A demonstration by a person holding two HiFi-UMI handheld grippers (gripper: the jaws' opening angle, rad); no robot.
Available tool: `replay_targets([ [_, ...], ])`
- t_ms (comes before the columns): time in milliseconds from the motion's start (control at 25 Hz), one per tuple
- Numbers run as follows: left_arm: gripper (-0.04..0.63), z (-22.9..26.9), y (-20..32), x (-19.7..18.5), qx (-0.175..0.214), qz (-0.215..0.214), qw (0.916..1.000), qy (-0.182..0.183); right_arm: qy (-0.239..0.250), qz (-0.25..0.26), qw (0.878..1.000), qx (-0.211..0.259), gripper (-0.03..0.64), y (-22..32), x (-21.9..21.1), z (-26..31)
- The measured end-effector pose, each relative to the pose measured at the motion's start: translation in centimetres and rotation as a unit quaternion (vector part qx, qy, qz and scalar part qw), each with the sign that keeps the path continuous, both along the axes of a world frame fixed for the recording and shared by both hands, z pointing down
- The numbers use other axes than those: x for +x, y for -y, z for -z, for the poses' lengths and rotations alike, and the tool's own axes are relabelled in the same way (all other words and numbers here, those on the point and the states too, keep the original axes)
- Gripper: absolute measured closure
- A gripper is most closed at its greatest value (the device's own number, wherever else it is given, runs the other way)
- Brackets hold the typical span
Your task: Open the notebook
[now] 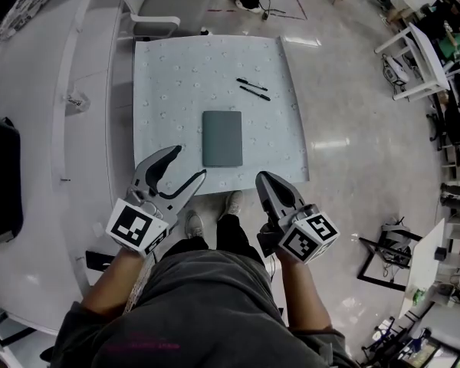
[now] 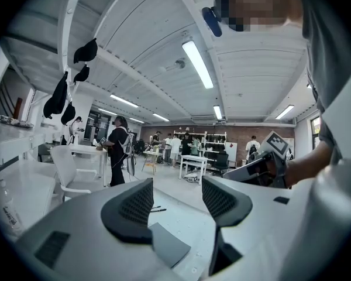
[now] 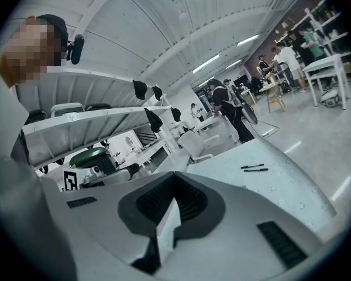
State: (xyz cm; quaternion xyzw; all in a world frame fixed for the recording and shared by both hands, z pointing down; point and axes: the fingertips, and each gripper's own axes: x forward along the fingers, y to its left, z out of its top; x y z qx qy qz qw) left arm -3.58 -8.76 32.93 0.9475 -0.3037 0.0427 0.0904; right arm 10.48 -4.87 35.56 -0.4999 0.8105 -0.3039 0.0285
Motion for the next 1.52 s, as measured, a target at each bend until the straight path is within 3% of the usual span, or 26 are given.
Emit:
replay_targets([
  [400,0.344,-0.6,3.5,2.2,-0.003,0.023,0.9997,0.013,0.012,0.028,1.000,0.001,0.615,4.4,2.0,-0.5],
  [880,0.344,-2.0,7.3,8.2,-0.020,0.069,0.9967,0.038,0.025,0.079,0.996,-0.011,0.615,9.6,8.3,-1.7],
  [1280,0.344,-6.3,8.8,12.2,-0.043,0.113,0.9892,0.082,0.038,0.129,0.990,-0.029,0.615,13.1,13.2,-4.8],
  [1520,0.347,-8.9,9.2,12.8,-0.050,0.128,0.9842,0.111,0.038,0.141,0.988,-0.044,0.615,14.8,14.4,-6.8],
])
